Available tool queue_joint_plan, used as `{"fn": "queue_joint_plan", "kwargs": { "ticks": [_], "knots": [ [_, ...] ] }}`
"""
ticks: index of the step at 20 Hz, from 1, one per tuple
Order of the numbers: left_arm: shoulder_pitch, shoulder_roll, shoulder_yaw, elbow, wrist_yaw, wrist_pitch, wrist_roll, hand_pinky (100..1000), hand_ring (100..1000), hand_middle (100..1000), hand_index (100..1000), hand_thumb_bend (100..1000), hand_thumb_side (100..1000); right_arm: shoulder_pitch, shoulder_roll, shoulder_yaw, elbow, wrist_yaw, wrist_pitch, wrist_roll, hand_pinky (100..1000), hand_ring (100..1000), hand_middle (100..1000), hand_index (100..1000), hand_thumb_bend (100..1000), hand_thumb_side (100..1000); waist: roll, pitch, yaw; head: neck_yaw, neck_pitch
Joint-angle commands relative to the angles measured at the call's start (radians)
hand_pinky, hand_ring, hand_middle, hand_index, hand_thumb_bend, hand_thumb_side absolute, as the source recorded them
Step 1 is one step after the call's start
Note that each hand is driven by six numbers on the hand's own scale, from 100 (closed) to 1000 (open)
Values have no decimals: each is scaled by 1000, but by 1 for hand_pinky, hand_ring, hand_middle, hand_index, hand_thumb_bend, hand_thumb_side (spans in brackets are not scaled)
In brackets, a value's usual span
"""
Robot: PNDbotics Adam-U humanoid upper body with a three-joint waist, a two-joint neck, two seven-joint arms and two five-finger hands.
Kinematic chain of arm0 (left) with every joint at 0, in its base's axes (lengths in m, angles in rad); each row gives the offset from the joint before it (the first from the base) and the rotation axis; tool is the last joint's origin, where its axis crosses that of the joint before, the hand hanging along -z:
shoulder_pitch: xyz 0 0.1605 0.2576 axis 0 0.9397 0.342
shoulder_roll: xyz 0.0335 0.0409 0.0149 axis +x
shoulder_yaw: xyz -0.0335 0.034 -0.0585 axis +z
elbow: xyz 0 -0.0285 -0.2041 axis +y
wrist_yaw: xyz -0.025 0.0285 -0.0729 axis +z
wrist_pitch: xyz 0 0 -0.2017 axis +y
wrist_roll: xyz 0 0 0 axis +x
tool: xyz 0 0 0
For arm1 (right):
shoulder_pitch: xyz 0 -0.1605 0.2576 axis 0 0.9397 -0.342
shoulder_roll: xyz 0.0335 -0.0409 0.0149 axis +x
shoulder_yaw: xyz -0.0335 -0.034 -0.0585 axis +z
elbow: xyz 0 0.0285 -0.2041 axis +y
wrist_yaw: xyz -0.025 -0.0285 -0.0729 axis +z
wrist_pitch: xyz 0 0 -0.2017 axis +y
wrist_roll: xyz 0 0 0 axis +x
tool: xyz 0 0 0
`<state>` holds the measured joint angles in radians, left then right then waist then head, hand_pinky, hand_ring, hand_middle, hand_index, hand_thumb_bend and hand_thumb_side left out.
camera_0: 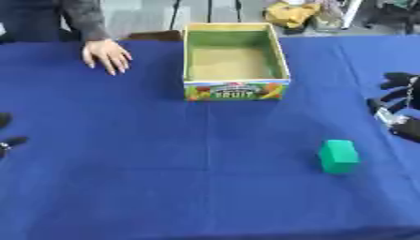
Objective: Pick up objects on the table and place them in the box.
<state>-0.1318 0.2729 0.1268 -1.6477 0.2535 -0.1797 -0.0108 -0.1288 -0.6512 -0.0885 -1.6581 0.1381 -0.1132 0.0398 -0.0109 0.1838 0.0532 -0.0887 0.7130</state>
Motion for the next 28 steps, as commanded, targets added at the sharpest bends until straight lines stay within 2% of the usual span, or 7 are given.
{"fn": "queue_joint_plan", "kwargs": {
  "ticks": [1,2,6,11,16,28],
  "knots": [
    [-4,16,8,-15,-5,-1,5,672,898,745,751,563,720,-13,-74,0,-26,7,-5,31,557,691,725,883,370,372,-3,-15,-3,4,9],
    [-4,17,8,-15,-5,-1,6,672,898,745,751,563,720,-14,-85,3,-28,8,-7,42,561,695,727,884,370,387,-5,-16,-3,4,9],
    [-1,22,8,-13,-7,-1,6,672,898,745,751,563,719,-21,-132,22,-34,18,-17,100,588,734,748,887,357,351,-11,-18,-3,8,11],
    [1,27,8,-13,-10,-1,6,672,898,745,751,564,718,-43,-200,62,-41,29,-32,200,604,752,759,886,352,294,-19,-21,-1,10,13],
    [2,30,7,-12,-11,0,5,672,898,745,751,565,718,-77,-250,108,-48,22,-42,281,610,758,763,886,354,273,-22,-23,2,7,17],
    [1,31,5,-12,-10,0,3,671,898,745,750,566,718,-109,-269,186,0,8,-45,393,611,760,764,884,354,267,-24,-20,4,1,22]
  ]
}}
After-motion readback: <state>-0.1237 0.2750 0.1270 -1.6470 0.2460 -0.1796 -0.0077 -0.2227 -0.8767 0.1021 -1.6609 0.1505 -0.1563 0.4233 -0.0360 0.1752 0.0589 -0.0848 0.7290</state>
